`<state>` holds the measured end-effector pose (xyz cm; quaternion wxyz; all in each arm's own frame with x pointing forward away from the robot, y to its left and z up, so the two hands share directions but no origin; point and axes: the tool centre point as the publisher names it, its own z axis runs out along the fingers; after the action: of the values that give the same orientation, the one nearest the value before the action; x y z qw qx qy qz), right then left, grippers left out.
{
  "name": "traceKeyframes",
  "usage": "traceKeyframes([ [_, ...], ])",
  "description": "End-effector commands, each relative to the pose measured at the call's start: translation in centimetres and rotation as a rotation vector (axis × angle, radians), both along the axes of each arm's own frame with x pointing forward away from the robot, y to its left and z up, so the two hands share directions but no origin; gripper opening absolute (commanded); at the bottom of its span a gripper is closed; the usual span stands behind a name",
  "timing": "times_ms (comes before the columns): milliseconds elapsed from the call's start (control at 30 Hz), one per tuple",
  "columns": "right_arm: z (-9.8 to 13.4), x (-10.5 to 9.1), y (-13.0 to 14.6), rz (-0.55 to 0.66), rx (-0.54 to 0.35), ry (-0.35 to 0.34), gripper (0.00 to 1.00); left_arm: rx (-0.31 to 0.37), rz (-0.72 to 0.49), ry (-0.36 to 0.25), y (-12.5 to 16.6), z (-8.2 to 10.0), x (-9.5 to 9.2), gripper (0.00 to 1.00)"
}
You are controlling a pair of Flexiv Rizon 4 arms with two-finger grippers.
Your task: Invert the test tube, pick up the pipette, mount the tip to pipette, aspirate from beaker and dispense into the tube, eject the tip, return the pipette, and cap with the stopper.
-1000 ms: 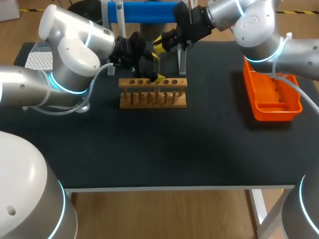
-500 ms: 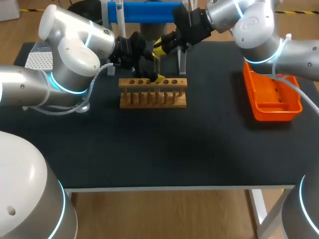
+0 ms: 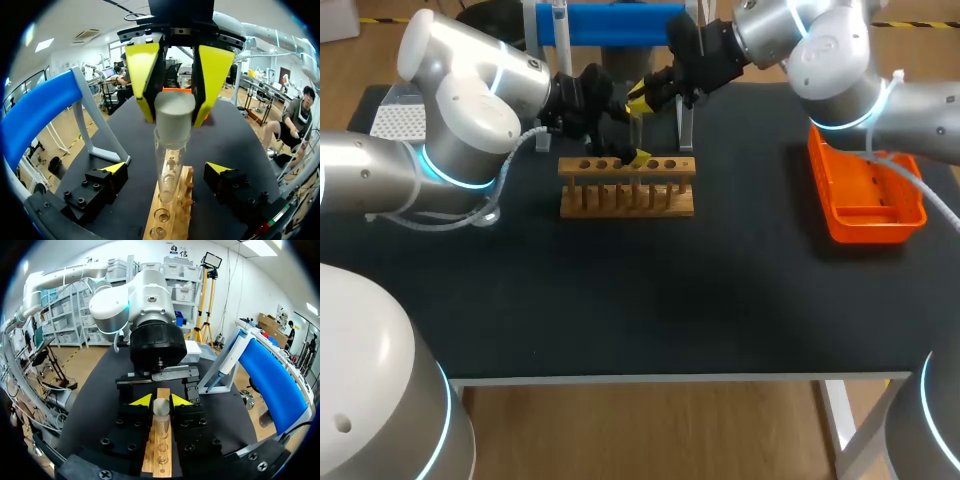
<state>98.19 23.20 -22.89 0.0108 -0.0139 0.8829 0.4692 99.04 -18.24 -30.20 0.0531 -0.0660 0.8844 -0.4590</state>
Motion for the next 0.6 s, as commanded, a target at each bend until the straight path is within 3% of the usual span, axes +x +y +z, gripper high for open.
traceKeyframes([
  [33,-0.4,0.2,0.0,0.001,-0.001,0.002,0.00,0.002,-0.004,0.003,0.0,0.0,0.1,1.00],
  [433,-1.3,0.2,-0.3,-0.003,-0.015,0.009,0.01,0.002,-0.004,0.003,0.0,0.0,0.1,1.00],
  [533,-1.4,0.1,-0.4,-0.009,-0.013,0.012,0.63,0.002,-0.004,0.003,0.0,0.0,0.1,1.00],
  [567,-1.4,0.1,-0.5,-0.010,-0.005,0.012,1.00,0.002,-0.004,0.003,0.0,0.0,0.1,1.00],
  [600,-1.4,0.2,-0.6,-0.008,0.009,0.016,1.00,0.002,-0.004,0.003,0.0,0.0,0.1,1.00],
])
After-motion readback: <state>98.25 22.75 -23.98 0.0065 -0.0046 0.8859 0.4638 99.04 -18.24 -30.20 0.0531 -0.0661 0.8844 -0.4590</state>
